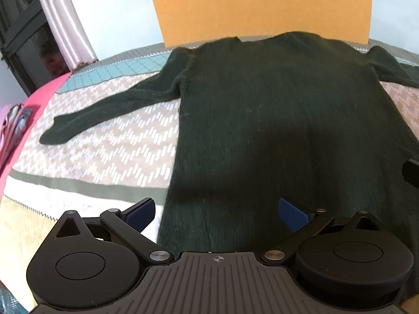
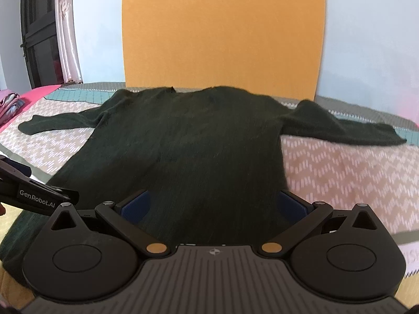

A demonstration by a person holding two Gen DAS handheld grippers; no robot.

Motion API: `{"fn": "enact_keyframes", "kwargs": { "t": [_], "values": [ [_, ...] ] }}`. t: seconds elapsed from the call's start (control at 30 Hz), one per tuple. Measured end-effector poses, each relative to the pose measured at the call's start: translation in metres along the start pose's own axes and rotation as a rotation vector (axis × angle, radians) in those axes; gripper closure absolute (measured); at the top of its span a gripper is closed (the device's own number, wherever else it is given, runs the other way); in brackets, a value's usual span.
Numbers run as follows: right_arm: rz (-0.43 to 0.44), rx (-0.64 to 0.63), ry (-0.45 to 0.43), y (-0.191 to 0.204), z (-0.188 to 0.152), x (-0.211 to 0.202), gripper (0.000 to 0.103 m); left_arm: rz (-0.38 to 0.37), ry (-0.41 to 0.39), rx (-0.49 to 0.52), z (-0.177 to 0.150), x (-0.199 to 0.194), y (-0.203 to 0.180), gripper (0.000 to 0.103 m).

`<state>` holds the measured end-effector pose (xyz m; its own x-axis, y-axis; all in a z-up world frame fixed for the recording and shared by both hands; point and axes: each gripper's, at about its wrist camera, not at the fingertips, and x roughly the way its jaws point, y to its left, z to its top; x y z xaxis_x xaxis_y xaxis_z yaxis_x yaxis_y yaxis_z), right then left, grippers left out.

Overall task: Fold small clothes
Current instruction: 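Reach the right tool to a sweater sleeve cuff and close on it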

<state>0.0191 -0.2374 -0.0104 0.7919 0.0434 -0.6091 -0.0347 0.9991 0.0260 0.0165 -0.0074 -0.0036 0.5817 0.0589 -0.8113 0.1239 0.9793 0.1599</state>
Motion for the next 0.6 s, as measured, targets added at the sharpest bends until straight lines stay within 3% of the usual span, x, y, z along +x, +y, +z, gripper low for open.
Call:
{"fn": "enact_keyframes", "kwargs": {
  "t": [0.4, 0.6],
  "values": [
    [0.013, -0.048, -0.049, -0.015, 0.04, 0.029, 0.0, -0.003, -0.04, -0.013, 0.043, 0.022, -0.001, 0.0],
    [0.056, 0.114, -0.023, -0.062, 0.053, 0.065, 0.0, -0.089, -0.082, -0.072, 0.073, 0.054, -0.001, 0.0]
  ]
}}
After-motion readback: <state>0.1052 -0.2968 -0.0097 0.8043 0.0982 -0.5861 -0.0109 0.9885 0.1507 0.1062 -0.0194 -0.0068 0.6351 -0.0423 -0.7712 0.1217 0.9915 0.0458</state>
